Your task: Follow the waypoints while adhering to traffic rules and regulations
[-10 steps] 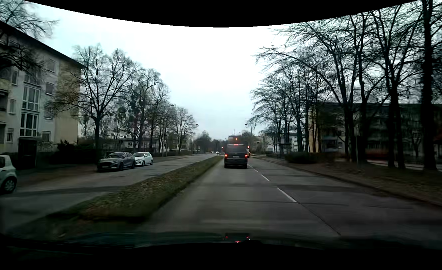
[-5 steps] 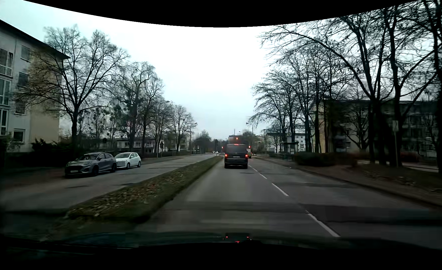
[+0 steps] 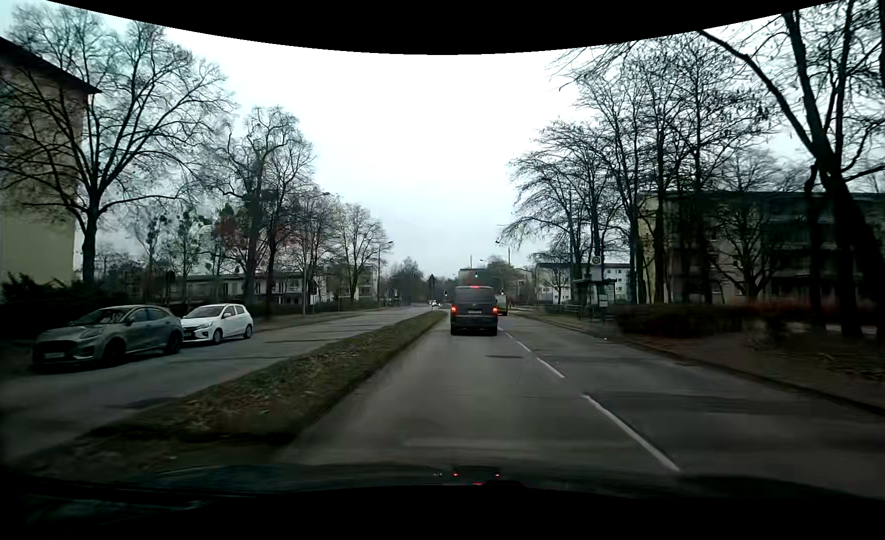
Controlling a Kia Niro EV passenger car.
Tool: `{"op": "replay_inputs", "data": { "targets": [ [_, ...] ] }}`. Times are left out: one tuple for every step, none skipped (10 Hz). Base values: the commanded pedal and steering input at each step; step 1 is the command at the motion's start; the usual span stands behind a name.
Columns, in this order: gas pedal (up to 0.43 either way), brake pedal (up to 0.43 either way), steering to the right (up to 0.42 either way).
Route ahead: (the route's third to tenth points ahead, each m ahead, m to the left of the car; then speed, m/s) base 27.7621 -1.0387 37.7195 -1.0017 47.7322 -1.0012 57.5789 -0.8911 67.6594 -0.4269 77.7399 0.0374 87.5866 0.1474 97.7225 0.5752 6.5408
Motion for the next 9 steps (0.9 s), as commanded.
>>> {"op": "replay_inputs", "data": {
  "targets": [
    [0.079,0.000,-0.003],
    [0.087,0.000,-0.003],
    [0.087,0.000,-0.003],
    [0.087,0.000,-0.003],
    [0.087,0.000,-0.003],
    [0.087,0.000,-0.003],
    [0.118,0.000,-0.003],
    [0.138,0.000,-0.003],
    [0.150,0.000,-0.003]
  ]
}}
